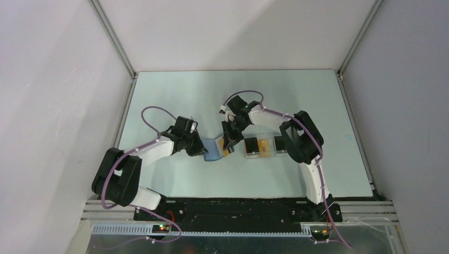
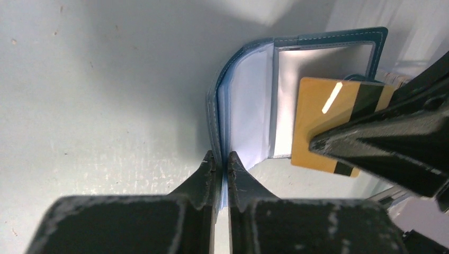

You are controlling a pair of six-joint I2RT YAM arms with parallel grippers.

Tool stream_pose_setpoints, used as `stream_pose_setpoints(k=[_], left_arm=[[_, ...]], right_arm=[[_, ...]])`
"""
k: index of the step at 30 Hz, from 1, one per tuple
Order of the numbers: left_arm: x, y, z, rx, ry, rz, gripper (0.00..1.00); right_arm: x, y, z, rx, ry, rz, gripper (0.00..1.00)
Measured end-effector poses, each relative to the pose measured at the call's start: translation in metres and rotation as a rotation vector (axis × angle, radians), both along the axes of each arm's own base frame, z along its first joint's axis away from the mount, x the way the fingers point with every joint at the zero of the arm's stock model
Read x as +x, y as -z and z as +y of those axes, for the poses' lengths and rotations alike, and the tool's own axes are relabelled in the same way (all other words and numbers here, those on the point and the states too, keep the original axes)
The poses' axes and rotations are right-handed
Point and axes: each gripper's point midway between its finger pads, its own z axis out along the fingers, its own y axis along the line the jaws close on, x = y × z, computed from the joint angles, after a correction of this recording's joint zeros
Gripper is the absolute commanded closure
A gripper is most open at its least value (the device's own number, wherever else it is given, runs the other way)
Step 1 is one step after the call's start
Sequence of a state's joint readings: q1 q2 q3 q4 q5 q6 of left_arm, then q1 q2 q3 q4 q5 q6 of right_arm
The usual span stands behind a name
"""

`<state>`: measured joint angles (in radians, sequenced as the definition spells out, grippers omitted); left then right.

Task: Put the credit cards into the card holder
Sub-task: Insert the credit card into the card holder.

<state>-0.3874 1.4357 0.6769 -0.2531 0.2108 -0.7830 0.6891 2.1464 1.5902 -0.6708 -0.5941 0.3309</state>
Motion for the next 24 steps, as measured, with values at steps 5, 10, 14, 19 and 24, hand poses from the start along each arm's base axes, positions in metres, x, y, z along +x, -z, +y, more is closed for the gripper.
stream_pose_setpoints(k=[5, 10, 14, 19, 24], left_arm=[[-0.013, 0.003, 0.004, 0.025, 0.081, 0.019, 0.93], [-0.026, 0.006, 0.016, 0.097, 0.127, 0.053, 0.36], [-0.033, 0.002, 0.028, 0.155, 0.134, 0.072, 0.33], [-0.021, -0.037, 0.027, 0.15, 0.129, -0.022, 0.49], [-0.006, -0.068, 0.02, 0.115, 0.125, -0.104, 0.61]], right_arm=[[0.0, -0.001, -0.003, 0.013, -0.006, 0.004, 1.0], [-0.008, 0.0, -0.002, 0.017, -0.025, 0.013, 1.0], [-0.017, 0.002, 0.003, 0.015, -0.044, 0.017, 1.0], [-0.026, 0.002, 0.01, 0.016, -0.072, 0.016, 1.0], [-0.032, 0.002, 0.015, 0.018, -0.085, 0.016, 1.0]])
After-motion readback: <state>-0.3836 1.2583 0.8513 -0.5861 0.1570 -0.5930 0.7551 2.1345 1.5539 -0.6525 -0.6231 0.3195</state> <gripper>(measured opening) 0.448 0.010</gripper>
